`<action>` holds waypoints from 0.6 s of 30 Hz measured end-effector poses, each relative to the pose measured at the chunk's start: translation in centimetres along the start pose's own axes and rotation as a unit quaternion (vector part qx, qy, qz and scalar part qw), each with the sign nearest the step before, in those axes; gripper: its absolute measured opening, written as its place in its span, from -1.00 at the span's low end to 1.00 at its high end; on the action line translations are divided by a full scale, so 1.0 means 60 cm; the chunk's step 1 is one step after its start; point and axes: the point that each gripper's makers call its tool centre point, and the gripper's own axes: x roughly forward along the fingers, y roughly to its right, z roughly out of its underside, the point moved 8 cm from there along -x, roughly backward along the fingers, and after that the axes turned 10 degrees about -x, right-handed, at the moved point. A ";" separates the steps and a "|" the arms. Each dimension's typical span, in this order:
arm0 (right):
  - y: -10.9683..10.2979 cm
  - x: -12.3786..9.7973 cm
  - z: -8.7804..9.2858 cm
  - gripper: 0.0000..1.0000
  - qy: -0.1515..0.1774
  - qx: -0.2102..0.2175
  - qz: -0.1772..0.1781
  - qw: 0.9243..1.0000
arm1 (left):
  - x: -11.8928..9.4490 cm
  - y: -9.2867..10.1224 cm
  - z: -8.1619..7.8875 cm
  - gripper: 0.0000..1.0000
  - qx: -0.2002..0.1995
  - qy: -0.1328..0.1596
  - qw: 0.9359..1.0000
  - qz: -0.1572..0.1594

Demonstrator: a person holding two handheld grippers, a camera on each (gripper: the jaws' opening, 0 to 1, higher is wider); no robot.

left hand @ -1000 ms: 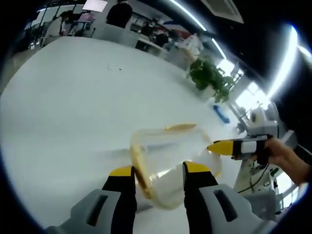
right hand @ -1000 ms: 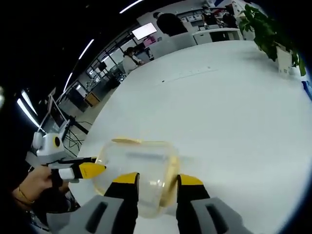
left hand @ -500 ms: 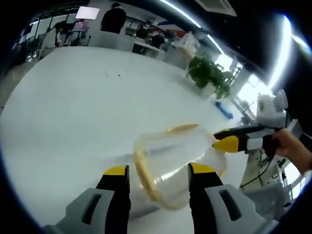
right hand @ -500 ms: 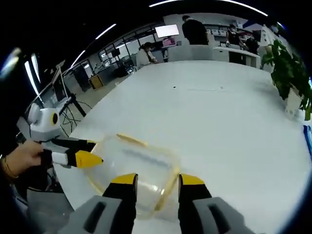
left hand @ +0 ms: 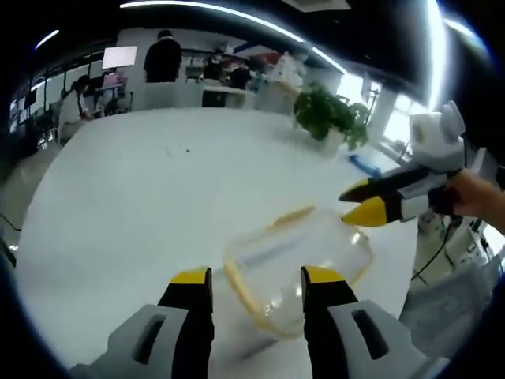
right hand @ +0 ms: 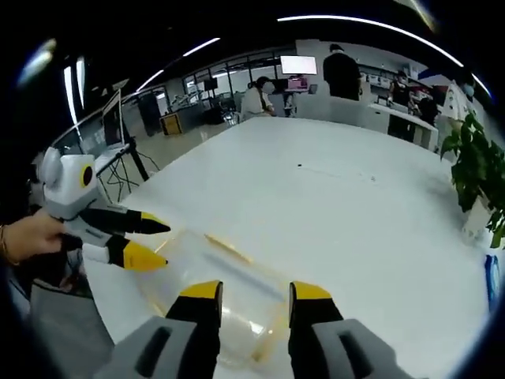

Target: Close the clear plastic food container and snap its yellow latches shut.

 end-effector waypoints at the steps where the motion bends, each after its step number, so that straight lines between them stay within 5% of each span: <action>1: -0.002 0.001 -0.002 -0.38 0.002 -0.001 -0.005 1.000 | 0.000 0.002 -0.002 -0.08 0.008 0.001 1.000 0.003; 8: -0.013 0.012 -0.002 0.02 0.003 -0.016 -0.027 0.999 | 0.005 0.027 -0.013 0.30 0.036 0.016 0.998 0.049; 18: -0.016 0.021 -0.013 -0.11 0.010 -0.030 -0.055 0.998 | 0.011 0.049 0.004 0.29 0.081 -0.022 0.994 0.070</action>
